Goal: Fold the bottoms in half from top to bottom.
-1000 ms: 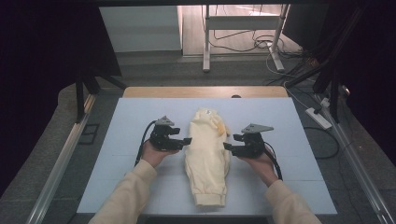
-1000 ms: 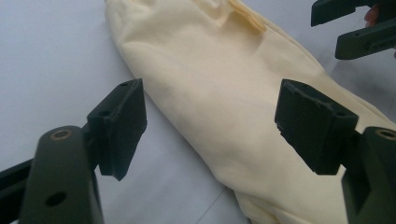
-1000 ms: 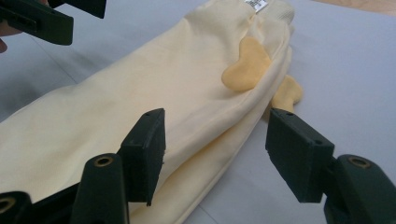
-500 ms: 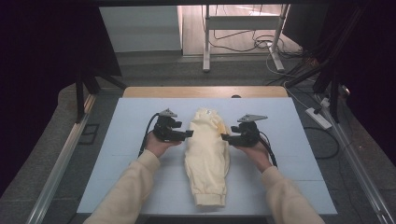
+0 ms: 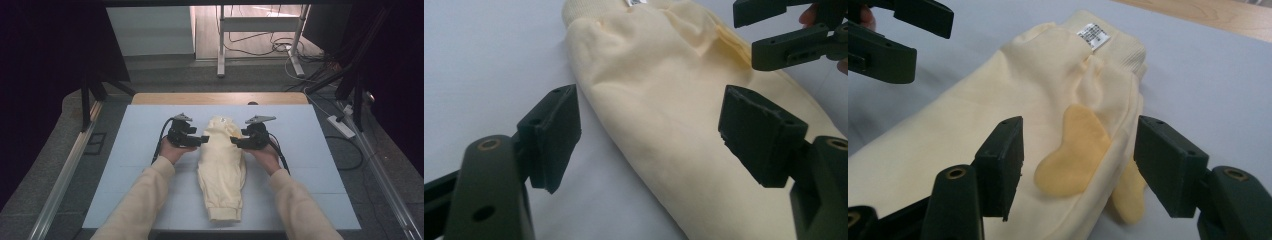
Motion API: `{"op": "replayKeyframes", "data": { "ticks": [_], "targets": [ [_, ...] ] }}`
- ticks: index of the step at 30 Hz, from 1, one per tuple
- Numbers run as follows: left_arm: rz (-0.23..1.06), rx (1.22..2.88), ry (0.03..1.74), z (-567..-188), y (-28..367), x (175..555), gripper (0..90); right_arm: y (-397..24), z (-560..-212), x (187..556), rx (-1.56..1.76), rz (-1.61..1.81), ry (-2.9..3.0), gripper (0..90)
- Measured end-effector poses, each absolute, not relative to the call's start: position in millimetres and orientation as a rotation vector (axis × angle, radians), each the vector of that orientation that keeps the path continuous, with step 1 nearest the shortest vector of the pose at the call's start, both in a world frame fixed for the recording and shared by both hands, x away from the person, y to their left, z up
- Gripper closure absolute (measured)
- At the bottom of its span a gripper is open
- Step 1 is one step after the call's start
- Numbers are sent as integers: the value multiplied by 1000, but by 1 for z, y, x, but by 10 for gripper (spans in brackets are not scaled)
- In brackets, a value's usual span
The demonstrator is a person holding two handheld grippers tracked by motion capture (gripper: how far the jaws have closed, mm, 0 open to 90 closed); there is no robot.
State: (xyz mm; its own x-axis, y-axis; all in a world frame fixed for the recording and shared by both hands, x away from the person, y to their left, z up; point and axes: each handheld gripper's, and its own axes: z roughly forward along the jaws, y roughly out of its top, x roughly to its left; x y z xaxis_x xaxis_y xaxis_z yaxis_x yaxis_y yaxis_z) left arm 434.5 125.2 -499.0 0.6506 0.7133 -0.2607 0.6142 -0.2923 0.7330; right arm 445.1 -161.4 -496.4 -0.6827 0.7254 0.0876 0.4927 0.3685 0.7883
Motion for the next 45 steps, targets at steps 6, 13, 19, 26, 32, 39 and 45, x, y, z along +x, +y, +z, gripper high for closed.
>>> {"op": "replayKeyframes", "data": {
  "ticks": [6,13,19,26,32,39,45],
  "targets": [
    [167,2028,1047,-504,119,442,275,-158,-501,460,1114,1175,2349,371],
    [166,2038,1067,-509,118,448,284,-163,-515,473,1190,1146,2362,370],
    [146,2048,1081,-514,116,451,272,-162,-523,475,1199,1123,2379,370],
    [135,2069,1083,-521,111,454,262,-163,-526,478,1190,1120,2395,370],
    [99,2065,1086,-527,109,458,285,-163,-528,479,1182,1115,2409,376],
    [64,2075,1082,-534,104,461,335,-162,-529,480,1158,1148,2438,466],
    [18,2065,1075,-537,104,462,472,-163,-531,480,1155,1215,2470,603]
  ]
}}
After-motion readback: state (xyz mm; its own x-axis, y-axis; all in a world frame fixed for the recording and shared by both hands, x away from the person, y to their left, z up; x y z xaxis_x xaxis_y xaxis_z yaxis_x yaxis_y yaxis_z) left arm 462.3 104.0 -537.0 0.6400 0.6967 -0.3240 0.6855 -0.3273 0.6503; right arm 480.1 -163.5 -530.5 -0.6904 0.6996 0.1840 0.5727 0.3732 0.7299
